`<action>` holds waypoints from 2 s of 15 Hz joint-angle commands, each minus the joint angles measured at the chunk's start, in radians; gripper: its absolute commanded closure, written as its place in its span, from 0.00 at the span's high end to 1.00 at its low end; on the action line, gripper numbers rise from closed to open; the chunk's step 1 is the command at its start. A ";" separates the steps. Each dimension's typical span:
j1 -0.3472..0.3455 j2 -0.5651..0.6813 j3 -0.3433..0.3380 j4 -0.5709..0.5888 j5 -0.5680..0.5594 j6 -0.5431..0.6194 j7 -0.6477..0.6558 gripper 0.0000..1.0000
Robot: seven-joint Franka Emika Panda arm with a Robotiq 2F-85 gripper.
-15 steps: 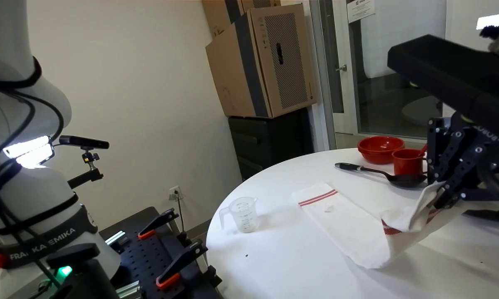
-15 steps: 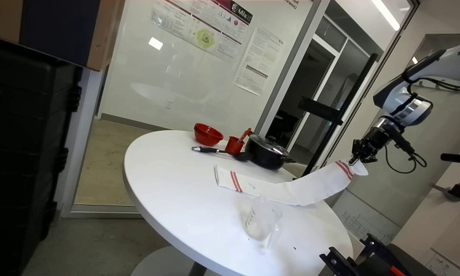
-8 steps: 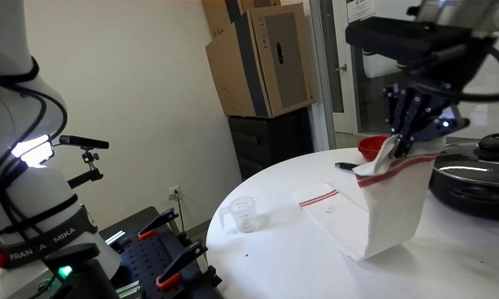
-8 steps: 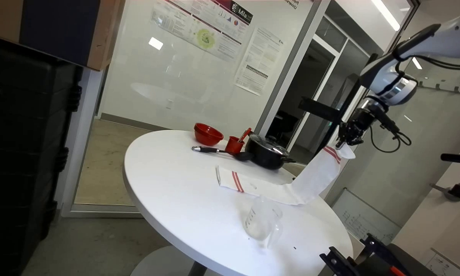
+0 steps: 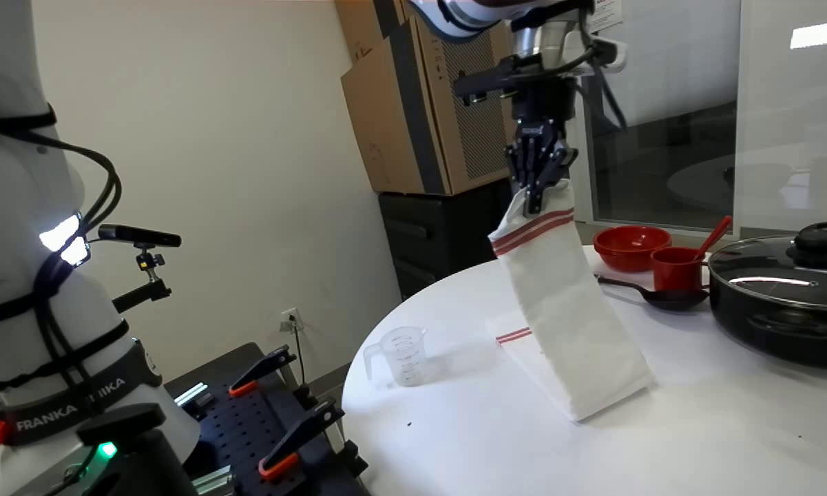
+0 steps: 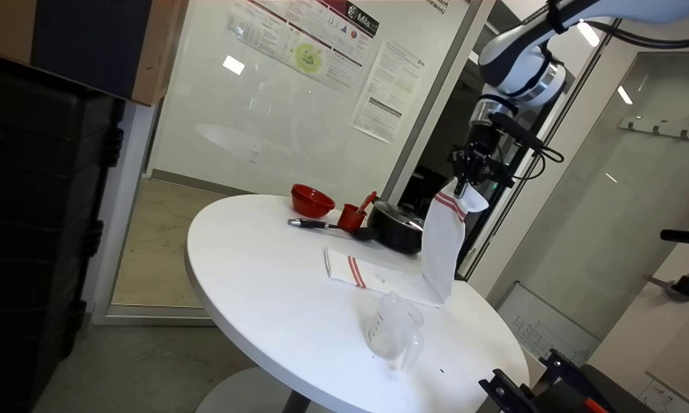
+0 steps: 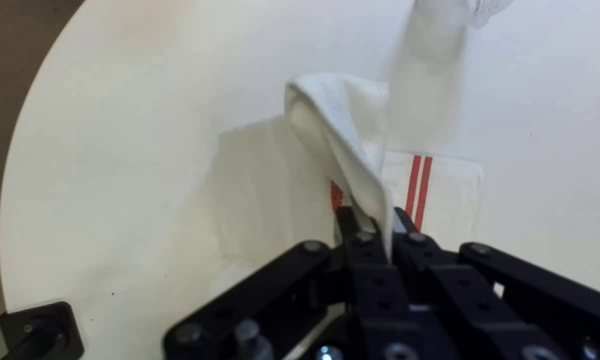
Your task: Fold the white towel
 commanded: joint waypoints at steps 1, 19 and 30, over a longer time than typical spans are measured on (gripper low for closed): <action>0.129 -0.038 -0.006 -0.084 -0.087 0.025 0.127 0.01; 0.066 0.021 -0.001 -0.056 0.315 -0.001 0.170 0.01; -0.046 0.001 -0.025 -0.064 0.567 -0.017 0.020 0.01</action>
